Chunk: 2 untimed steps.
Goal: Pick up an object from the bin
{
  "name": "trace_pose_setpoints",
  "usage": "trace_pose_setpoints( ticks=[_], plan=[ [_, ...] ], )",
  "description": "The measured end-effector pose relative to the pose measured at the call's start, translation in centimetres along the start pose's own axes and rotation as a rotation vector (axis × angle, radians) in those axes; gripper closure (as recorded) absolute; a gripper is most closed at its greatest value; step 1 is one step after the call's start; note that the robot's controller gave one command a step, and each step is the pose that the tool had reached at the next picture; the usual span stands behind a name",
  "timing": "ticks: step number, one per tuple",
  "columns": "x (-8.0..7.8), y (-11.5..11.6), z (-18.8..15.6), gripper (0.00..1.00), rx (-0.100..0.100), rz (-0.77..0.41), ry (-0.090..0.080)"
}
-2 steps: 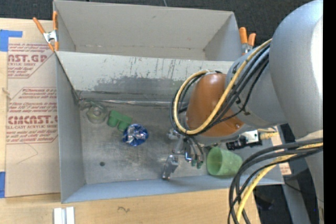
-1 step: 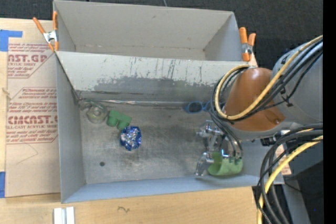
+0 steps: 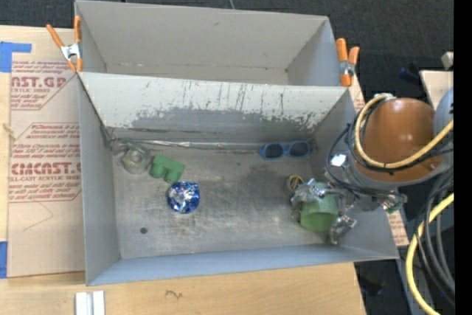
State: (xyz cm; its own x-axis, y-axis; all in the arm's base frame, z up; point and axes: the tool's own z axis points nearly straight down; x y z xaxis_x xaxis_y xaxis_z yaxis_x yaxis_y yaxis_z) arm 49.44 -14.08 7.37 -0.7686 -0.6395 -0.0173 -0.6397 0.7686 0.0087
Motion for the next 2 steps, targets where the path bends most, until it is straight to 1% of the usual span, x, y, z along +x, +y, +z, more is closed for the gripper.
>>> trace_pose_setpoints(
  ticks=[1,2],
  plan=[
    [-0.45,0.29,-0.07,0.0,0.005,-0.001,0.011],
    [-0.65,0.42,-0.13,1.0,0.003,-0.003,0.007]
  ],
)
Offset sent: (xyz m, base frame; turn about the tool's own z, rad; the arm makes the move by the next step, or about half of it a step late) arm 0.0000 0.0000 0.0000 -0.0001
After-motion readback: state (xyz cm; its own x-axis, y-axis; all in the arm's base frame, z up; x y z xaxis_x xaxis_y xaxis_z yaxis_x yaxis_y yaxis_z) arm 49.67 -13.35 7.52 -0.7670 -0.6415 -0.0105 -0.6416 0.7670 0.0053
